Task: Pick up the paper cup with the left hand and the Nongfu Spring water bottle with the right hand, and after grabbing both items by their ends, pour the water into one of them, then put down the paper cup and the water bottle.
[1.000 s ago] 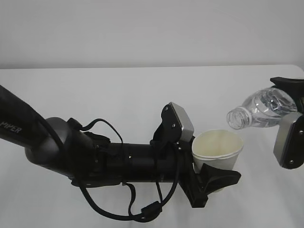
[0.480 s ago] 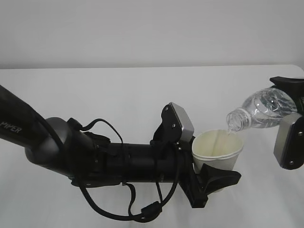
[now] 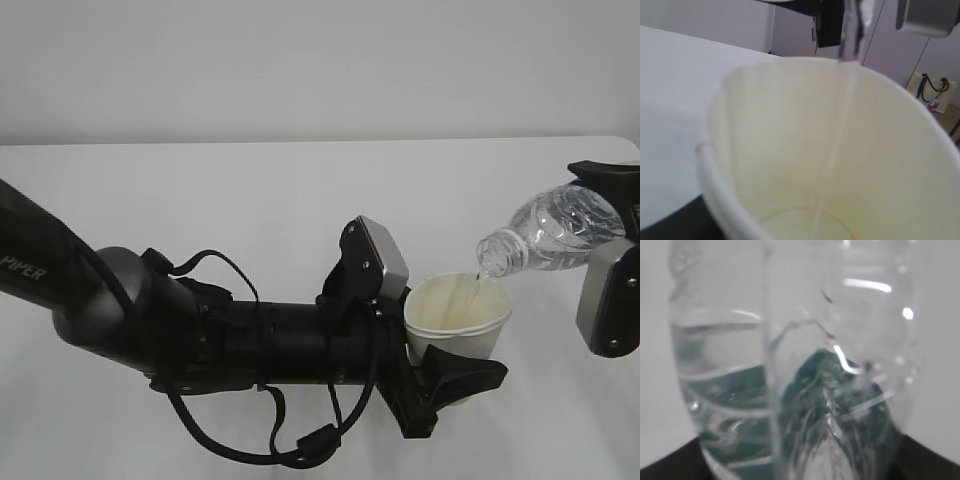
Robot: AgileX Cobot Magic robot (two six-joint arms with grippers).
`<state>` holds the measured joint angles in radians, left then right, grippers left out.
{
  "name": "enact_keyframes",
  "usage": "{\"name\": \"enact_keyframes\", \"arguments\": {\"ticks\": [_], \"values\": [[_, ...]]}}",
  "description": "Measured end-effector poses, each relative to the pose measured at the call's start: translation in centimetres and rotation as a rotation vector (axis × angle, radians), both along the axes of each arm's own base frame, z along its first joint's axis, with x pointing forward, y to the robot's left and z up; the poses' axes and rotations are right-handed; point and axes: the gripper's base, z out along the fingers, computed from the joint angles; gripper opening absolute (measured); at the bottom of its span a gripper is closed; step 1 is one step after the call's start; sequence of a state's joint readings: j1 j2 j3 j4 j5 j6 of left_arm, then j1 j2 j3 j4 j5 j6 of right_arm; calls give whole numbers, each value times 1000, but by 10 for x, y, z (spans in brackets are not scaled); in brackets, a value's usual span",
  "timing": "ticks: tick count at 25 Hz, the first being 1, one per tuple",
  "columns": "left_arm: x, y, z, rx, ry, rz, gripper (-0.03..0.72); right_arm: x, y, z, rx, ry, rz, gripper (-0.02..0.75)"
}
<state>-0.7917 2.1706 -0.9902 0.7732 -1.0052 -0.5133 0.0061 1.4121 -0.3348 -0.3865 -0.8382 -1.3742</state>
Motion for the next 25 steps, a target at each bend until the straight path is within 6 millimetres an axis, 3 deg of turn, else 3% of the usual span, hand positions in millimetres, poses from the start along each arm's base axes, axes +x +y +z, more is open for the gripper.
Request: {"name": "enact_keyframes", "arguments": {"ticks": [7, 8, 13, 25], "values": [[0, 0, 0, -3, 0, -1, 445, 0, 0, 0, 0, 0, 0, 427], [-10, -8, 0, -3, 0, -33, 445, 0, 0, 0, 1, -2, 0, 427], [-1, -1, 1, -6, 0, -6, 445, 0, 0, 0, 1, -2, 0, 427], [-2, -1, 0, -1, -4, -17, 445, 0, 0, 0, 1, -2, 0, 427]]}}
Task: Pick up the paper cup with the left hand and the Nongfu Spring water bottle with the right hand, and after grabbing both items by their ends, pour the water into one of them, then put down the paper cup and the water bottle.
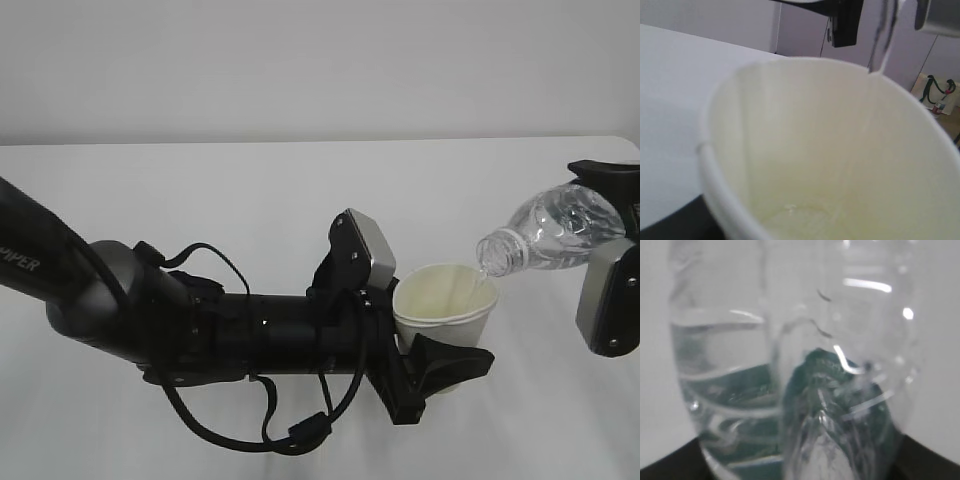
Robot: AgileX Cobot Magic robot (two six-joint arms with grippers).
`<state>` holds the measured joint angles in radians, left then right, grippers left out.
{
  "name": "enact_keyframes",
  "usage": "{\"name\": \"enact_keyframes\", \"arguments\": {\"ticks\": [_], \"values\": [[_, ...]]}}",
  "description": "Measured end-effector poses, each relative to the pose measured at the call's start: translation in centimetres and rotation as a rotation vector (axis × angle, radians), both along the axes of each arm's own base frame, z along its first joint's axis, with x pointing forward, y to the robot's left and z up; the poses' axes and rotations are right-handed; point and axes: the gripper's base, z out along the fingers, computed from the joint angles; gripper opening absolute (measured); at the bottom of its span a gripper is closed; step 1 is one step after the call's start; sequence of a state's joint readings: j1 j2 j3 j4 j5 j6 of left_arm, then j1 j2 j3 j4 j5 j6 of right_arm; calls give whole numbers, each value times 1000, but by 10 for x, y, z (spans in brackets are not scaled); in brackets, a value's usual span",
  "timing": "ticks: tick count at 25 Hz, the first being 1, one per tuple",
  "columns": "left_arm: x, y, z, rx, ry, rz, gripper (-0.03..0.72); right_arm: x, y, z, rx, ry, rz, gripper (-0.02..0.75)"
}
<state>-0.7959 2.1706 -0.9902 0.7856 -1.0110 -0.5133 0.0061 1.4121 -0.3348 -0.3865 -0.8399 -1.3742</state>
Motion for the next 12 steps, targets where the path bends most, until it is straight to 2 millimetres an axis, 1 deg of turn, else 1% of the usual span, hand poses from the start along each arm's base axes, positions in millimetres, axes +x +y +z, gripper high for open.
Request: {"name": "enact_keyframes", "arguments": {"ticks": [12], "values": [[-3, 0, 1, -7, -12, -37, 445, 0, 0, 0, 1, -2, 0, 427]]}}
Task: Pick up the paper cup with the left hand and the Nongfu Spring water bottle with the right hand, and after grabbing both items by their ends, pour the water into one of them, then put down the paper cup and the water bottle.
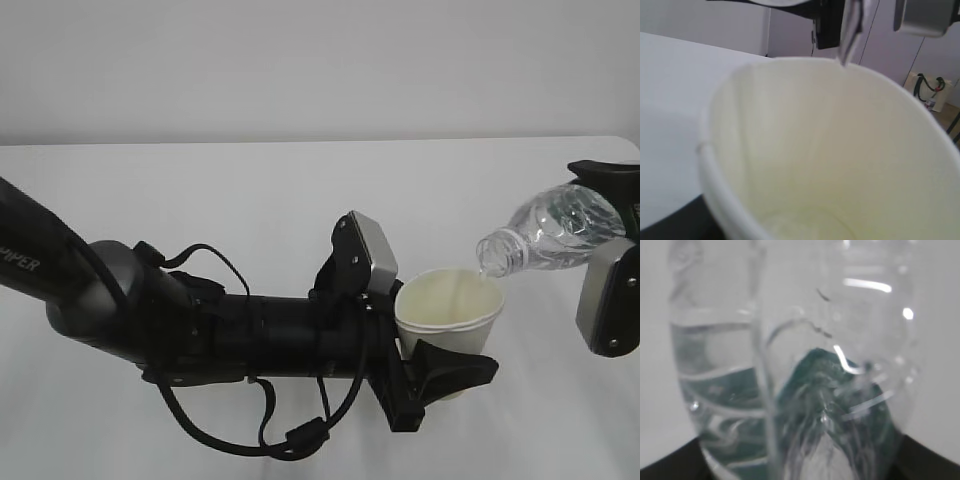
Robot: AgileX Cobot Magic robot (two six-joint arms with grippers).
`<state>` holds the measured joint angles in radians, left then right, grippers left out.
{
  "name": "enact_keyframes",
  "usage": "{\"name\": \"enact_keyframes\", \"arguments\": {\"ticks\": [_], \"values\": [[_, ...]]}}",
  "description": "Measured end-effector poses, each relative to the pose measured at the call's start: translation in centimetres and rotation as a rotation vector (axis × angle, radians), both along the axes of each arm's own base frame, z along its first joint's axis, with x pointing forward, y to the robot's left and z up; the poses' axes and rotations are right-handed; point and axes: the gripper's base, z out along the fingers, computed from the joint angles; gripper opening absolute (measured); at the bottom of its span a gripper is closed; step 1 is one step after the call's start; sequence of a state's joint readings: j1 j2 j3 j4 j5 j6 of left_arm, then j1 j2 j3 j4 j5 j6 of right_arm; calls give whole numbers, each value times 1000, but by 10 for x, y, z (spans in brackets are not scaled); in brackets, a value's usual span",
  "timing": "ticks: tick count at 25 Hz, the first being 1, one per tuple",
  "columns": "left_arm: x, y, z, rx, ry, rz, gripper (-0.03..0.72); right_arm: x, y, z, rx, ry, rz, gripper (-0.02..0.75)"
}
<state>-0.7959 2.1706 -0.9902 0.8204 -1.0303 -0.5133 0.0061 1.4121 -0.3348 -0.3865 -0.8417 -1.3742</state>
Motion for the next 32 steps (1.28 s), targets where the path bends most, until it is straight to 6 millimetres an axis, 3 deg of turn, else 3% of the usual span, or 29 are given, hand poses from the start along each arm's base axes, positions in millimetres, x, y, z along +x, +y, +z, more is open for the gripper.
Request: {"name": "enact_keyframes", "arguments": {"ticks": [32], "values": [[-3, 0, -1, 12, -14, -39, 445, 0, 0, 0, -15, -4, 8, 427]]}}
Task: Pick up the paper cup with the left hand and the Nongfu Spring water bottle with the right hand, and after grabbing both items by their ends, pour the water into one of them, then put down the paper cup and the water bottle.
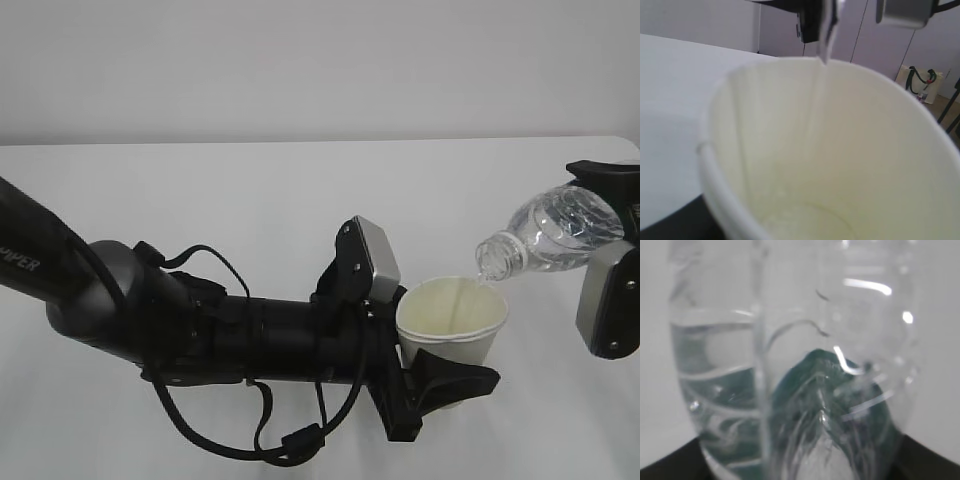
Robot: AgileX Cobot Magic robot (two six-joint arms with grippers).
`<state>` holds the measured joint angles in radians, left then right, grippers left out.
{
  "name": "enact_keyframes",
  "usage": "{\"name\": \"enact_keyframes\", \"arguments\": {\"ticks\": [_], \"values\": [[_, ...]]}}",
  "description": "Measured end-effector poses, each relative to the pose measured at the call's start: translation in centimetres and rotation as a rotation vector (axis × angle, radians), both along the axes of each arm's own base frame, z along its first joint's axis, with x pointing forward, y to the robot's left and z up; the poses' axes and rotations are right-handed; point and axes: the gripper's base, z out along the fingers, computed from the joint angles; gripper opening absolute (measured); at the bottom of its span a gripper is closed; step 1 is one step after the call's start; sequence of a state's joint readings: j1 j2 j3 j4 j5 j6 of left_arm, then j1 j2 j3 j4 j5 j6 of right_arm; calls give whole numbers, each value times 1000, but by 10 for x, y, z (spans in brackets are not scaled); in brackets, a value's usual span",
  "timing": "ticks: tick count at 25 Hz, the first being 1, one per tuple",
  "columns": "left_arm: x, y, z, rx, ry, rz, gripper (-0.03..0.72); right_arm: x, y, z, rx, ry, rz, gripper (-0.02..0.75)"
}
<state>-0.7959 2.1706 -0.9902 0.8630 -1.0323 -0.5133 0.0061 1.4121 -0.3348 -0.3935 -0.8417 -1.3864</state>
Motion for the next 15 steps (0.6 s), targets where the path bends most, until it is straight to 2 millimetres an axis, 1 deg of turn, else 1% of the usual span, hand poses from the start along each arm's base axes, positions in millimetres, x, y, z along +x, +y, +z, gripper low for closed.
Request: {"name": "enact_keyframes", "arguments": {"ticks": [15], "values": [[0, 0, 0, 0, 0, 0, 444, 0, 0, 0, -13, -4, 3, 427]]}}
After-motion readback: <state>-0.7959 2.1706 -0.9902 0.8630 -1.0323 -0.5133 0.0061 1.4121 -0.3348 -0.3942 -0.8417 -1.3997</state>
